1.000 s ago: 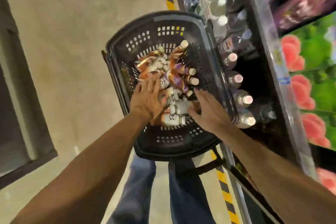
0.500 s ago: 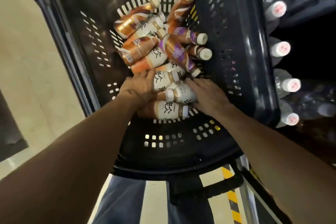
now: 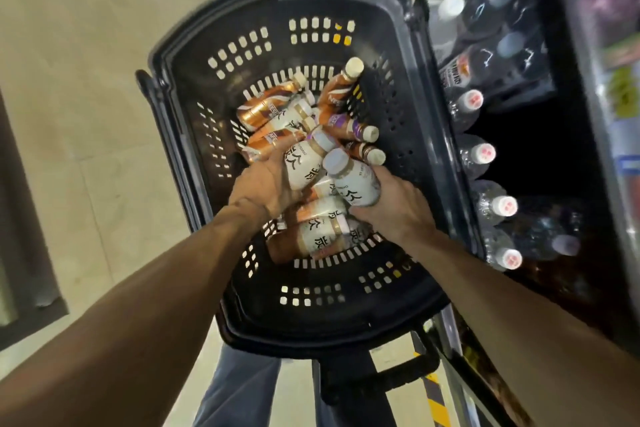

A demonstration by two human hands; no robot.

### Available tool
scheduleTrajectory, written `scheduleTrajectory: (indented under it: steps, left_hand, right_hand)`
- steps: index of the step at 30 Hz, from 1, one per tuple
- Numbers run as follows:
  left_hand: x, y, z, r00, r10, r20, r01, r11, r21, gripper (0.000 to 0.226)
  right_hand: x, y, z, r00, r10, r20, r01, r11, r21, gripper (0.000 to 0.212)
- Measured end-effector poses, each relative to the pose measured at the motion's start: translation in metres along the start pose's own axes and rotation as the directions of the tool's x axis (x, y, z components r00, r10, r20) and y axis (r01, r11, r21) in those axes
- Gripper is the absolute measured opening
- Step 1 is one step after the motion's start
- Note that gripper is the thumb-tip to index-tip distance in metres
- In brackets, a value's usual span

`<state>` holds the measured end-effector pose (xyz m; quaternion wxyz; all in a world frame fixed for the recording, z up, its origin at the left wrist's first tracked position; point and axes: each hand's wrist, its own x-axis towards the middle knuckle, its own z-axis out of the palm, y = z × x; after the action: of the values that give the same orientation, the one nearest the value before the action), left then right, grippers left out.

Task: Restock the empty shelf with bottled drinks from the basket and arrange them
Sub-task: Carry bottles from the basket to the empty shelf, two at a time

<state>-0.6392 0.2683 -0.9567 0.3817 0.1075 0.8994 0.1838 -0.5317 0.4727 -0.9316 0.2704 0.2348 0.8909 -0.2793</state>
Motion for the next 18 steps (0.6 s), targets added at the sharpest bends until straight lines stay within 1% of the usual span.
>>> scheduleTrajectory:
  steps: [3, 6, 10, 11, 13, 15, 18]
  left_hand:
    - [-0.021, 0.02, -0.042, 0.995, 0.029, -0.099, -0.034, 0.998, -0.054, 0.081]
    - [-0.053, 0.047, -0.094, 0.978, 0.038, -0.204, -0.065, 0.989, -0.129, 0.086]
    - [-0.109, 0.088, -0.172, 0.946, 0.025, -0.322, -0.097, 0.973, -0.21, 0.075]
    - [-0.124, 0.1, -0.192, 0.939, 0.022, -0.343, -0.107, 0.967, -0.232, 0.074]
    - [-0.16, 0.126, -0.239, 0.921, 0.024, -0.39, -0.134, 0.957, -0.257, 0.079]
    - [-0.196, 0.152, -0.289, 0.897, 0.052, -0.439, -0.19, 0.942, -0.277, 0.084]
    - [-0.247, 0.191, -0.359, 0.847, 0.095, -0.524, -0.288, 0.909, -0.301, 0.081]
  right_hand:
    - [-0.016, -0.025, -0.041, 0.994, 0.026, -0.102, -0.016, 0.995, 0.1, 0.072]
    - [-0.037, -0.057, -0.093, 0.979, 0.041, -0.199, -0.005, 0.984, 0.179, 0.07]
    - [-0.078, -0.105, -0.173, 0.954, 0.068, -0.291, 0.021, 0.956, 0.293, 0.067]
    - [-0.089, -0.118, -0.192, 0.95, 0.07, -0.304, 0.028, 0.952, 0.306, 0.066]
    - [-0.116, -0.148, -0.237, 0.941, 0.076, -0.331, 0.044, 0.939, 0.341, 0.064]
    - [-0.146, -0.177, -0.286, 0.925, 0.08, -0.371, 0.073, 0.922, 0.381, 0.059]
    - [-0.195, -0.216, -0.355, 0.899, 0.04, -0.436, 0.158, 0.899, 0.409, 0.052]
